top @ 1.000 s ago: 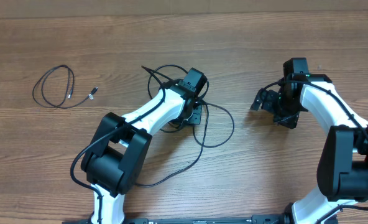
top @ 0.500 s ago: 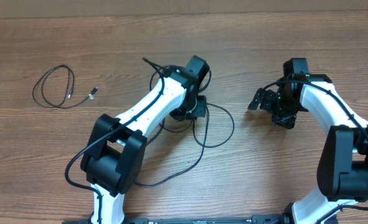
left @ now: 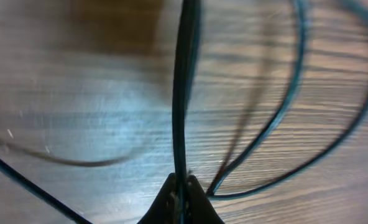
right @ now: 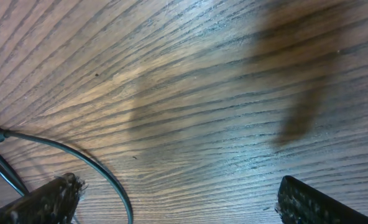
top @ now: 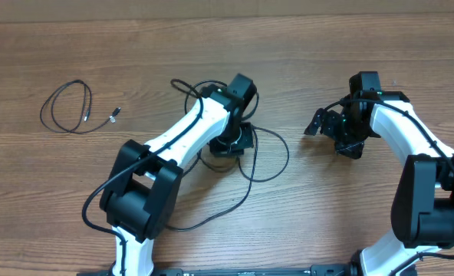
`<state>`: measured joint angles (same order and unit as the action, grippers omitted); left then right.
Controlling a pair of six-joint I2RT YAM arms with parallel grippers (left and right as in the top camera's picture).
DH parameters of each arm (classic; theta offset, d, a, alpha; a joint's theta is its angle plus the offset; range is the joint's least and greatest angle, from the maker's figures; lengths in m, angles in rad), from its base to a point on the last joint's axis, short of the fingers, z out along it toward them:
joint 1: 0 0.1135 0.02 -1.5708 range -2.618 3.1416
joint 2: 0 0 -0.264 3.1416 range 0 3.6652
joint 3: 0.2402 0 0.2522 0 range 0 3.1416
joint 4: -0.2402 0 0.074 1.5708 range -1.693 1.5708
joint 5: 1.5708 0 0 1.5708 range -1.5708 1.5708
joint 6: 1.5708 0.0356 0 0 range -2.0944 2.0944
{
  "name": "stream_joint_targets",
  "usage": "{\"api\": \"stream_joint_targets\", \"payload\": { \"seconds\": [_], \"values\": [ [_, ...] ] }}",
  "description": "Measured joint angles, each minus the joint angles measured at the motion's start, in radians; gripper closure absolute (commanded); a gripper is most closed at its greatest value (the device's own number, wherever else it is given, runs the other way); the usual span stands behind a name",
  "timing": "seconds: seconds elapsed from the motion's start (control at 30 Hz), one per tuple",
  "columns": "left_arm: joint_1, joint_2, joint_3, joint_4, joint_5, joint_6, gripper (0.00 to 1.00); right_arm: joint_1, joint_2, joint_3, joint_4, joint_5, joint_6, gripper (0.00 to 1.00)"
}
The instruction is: Untangle cables
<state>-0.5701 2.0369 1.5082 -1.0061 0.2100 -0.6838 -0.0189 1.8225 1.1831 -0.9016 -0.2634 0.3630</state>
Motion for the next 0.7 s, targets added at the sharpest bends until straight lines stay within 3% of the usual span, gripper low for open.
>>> {"api": "stream_joint_targets", "payload": {
  "seconds": [0.17,0.23,0.4,0.7],
  "values": [
    [-0.027,0.0,-0.058,0.04,0.0,-0.102,0.95,0.0,0.0,0.0,0.0,-0.001,0.0,0.0],
    [-0.036,0.0,-0.076,0.064,-0.001,-0.124,0.82,0.0,0.0,0.0,-0.002,-0.001,0.0,0.0],
    [-0.044,0.0,-0.119,0.103,-0.005,-0.188,0.71,0.0,0.0,0.0,-0.008,-0.003,-0.001,0.0],
    [-0.046,0.0,-0.123,0.112,-0.01,-0.217,0.67,0.0,0.0,0.0,-0.007,-0.003,0.0,0.0]
  ]
}}
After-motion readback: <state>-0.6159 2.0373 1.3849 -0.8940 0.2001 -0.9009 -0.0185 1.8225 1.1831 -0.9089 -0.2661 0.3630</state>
